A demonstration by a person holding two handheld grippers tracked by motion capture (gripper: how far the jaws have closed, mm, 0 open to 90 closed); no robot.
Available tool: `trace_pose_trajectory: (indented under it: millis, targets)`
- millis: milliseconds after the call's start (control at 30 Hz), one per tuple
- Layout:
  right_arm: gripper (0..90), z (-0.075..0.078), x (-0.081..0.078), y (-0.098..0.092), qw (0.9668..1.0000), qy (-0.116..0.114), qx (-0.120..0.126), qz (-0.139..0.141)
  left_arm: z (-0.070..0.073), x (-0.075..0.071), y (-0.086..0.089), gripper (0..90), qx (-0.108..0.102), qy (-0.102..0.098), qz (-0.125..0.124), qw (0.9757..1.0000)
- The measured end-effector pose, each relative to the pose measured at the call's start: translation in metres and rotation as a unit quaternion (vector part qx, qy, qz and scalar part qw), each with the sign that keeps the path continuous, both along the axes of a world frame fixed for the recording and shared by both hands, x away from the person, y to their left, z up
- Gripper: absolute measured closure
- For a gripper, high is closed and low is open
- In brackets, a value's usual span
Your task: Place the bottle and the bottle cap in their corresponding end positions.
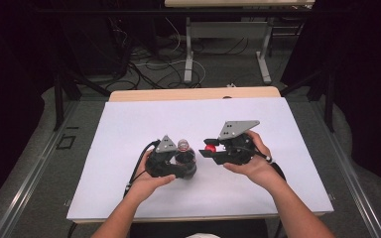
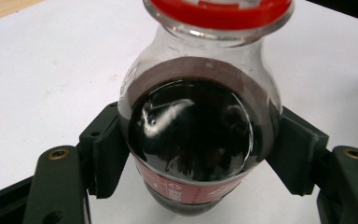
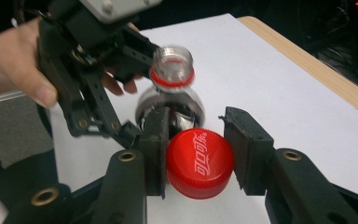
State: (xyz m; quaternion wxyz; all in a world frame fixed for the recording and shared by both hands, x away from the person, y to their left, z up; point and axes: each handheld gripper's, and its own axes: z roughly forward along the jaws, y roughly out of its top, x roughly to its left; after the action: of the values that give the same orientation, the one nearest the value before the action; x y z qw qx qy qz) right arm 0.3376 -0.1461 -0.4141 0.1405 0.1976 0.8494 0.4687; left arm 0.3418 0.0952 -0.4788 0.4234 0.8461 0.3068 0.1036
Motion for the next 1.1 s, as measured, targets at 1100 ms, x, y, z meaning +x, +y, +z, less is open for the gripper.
trace_pose_trajectory:
  millis: [1100]
  targets:
    - [61.2,-0.05,0.012,-0.046,0.9942,0.034,0.016,-0.1,0.005,0.093,-0.04,29.9,-0.019,-0.025,0.075,0.9967]
